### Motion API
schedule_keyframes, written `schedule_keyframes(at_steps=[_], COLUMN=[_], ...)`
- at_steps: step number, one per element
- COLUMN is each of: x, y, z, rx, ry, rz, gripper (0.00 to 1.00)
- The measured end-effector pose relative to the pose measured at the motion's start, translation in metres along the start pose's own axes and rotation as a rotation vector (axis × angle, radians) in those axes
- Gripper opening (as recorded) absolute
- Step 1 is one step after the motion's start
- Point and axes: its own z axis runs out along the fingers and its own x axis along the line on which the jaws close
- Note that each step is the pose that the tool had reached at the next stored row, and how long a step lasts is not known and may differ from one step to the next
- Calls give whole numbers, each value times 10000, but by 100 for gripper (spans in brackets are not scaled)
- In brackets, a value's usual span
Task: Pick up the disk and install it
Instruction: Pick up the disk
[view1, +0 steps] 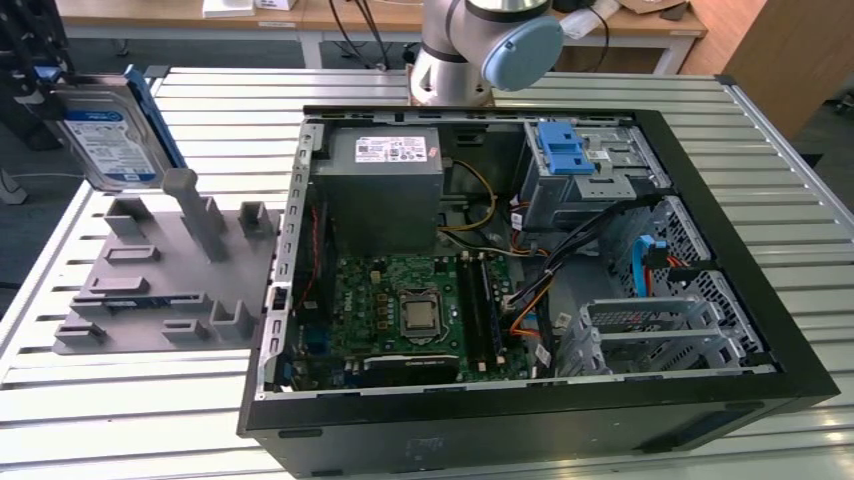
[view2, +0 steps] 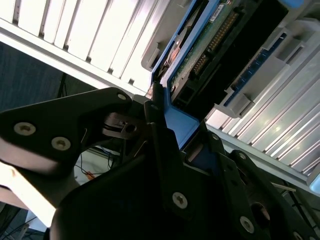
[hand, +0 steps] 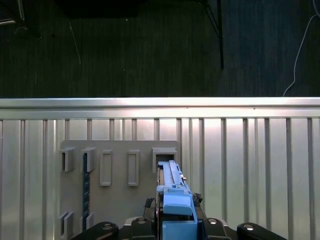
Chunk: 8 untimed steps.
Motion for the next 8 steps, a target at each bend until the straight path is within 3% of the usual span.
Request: schedule_keyframes(at_steps=[8], x=[-1], y=[1], z=[-55], rx=[-1], ry=[1], rz=[0], gripper=[36])
